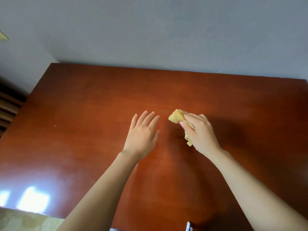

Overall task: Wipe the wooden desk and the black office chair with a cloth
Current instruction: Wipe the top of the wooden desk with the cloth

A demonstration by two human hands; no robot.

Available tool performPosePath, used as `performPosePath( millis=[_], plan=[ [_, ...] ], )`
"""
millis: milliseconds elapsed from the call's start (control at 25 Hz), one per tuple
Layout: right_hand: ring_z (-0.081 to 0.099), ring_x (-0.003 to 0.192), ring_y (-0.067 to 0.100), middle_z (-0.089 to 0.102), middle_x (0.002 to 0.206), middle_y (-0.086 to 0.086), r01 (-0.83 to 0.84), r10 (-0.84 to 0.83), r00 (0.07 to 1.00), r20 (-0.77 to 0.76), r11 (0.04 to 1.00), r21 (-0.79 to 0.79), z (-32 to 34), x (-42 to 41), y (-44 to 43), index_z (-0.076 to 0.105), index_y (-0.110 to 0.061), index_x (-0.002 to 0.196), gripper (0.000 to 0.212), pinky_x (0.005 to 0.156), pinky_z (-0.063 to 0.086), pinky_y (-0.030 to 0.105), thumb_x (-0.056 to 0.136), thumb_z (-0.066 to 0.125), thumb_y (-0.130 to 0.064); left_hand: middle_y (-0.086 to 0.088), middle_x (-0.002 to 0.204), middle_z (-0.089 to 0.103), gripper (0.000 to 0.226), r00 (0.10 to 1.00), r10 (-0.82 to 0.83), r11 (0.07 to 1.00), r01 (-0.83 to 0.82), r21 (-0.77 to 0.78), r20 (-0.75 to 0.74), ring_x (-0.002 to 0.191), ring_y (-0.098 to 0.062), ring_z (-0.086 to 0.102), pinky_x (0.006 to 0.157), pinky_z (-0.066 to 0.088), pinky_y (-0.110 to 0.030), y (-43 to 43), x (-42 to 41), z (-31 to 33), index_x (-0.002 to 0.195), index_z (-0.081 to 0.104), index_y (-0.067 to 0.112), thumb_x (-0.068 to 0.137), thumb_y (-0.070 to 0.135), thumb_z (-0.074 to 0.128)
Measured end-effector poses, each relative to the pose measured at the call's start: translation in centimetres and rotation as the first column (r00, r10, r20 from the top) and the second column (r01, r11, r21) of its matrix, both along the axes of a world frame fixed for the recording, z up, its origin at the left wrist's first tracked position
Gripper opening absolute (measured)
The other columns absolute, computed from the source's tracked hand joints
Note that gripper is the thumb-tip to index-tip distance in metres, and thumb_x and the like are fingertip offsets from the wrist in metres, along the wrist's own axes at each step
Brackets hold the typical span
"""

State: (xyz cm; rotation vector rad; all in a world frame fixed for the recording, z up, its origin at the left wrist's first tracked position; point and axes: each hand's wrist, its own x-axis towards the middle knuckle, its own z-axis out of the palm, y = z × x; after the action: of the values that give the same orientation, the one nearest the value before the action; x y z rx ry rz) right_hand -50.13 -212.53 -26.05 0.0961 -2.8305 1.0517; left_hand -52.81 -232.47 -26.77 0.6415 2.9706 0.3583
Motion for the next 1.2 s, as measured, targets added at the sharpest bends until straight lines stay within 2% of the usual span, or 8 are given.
performPosePath(
  millis=[200,360,480,640,800,960,1080,1200],
  plan=[
    [0.05,0.091,0.02,0.062,0.122,-0.009,0.092,-0.092,0.995,-0.033,0.996,0.004,-0.4,-4.0,-10.7,0.064,-0.018,0.121,0.029,0.08,0.042,0.028,0.093,0.055,-0.014,-0.006,0.144,0.047,0.04,0.999,-0.029,0.99,0.027,0.138,0.017,0.14,-0.023,0.033,0.118,0.006,-0.037,-11.5,-3.2,0.0,0.137,0.05,0.013,0.1,0.026,0.039],
    [0.049,0.088,0.018,0.064,0.113,-0.009,0.1,-0.104,0.991,-0.084,0.994,-0.05,-0.3,-6.5,-19.2,0.066,-0.015,0.117,0.028,0.076,0.042,0.027,0.09,0.06,-0.01,-0.006,0.139,0.053,0.036,0.999,0.044,0.991,-0.042,0.128,-0.015,0.137,-0.024,0.038,0.117,0.01,-0.038,-21.4,-5.5,0.1,0.131,0.056,0.012,0.1,0.025,0.041],
    [0.052,0.087,0.024,0.066,0.114,-0.004,-0.008,0.004,0.992,-0.127,1.0,-0.029,-0.4,-7.9,-23.4,0.067,-0.012,0.115,0.028,0.078,0.043,0.028,0.088,0.062,-0.008,-0.005,0.139,0.052,0.036,0.992,0.124,0.978,-0.123,0.171,0.001,0.137,-0.022,0.037,0.117,0.009,-0.034,-26.2,-6.2,0.2,0.131,0.056,0.012,0.101,0.025,0.042],
    [0.056,0.087,0.026,0.068,0.111,0.003,-0.149,0.154,0.975,-0.159,0.988,0.045,-1.4,-8.9,-27.3,0.069,-0.006,0.11,0.027,0.076,0.052,0.036,0.083,0.069,-0.008,-0.004,0.144,0.046,0.036,0.988,0.149,0.982,-0.144,0.126,-0.035,0.14,-0.022,0.033,0.118,0.007,-0.036,-30.8,-5.7,-0.9,0.134,0.054,0.014,0.1,0.024,0.044],
    [0.06,0.085,0.025,0.07,0.107,0.002,-0.42,0.463,0.869,-0.175,0.877,0.232,-2.3,-10.6,-30.1,0.071,-0.009,0.108,0.03,0.074,0.055,0.036,0.079,0.073,-0.011,-0.007,0.145,0.045,0.036,0.945,0.3,0.952,-0.287,0.109,-0.127,0.139,-0.029,0.034,0.116,0.013,-0.043,-34.6,-5.9,-3.6,0.133,0.055,0.015,0.099,0.025,0.044],
    [0.058,0.086,0.027,0.069,0.111,0.002,-0.373,0.415,0.901,-0.125,0.889,0.265,-1.9,-12.7,-34.7,0.069,-0.009,0.112,0.03,0.073,0.056,0.041,0.081,0.072,-0.012,-0.003,0.156,0.027,0.047,0.969,0.233,0.972,-0.228,0.064,-0.082,0.146,-0.024,0.014,0.117,0.0,-0.042,-37.8,-8.2,-5.2,0.145,0.038,0.022,0.1,0.037,0.037],
    [0.06,0.086,0.027,0.069,0.109,0.004,-0.313,0.372,0.917,-0.144,0.895,0.317,-1.9,-12.9,-38.9,0.069,-0.007,0.111,0.033,0.072,0.057,0.043,0.078,0.074,-0.009,0.001,0.16,-0.013,0.06,0.937,0.342,0.94,-0.34,-0.031,0.068,0.143,-0.022,-0.024,0.114,-0.013,-0.049,-43.3,-8.8,-7.3,0.152,0.0,0.033,0.098,0.054,0.019],
    [0.06,0.088,0.026,0.069,0.11,0.003,-0.355,0.415,0.902,-0.115,0.868,0.348,-0.8,-13.7,-41.5,0.069,-0.009,0.112,0.035,0.075,0.057,0.04,0.077,0.074,-0.009,-0.001,0.155,-0.029,0.065,0.933,0.354,0.925,-0.339,-0.174,0.062,0.137,-0.026,-0.037,0.112,-0.017,-0.054,-47.7,-7.9,-8.7,0.146,-0.021,0.035,0.09,0.063,-0.002]
  ],
)
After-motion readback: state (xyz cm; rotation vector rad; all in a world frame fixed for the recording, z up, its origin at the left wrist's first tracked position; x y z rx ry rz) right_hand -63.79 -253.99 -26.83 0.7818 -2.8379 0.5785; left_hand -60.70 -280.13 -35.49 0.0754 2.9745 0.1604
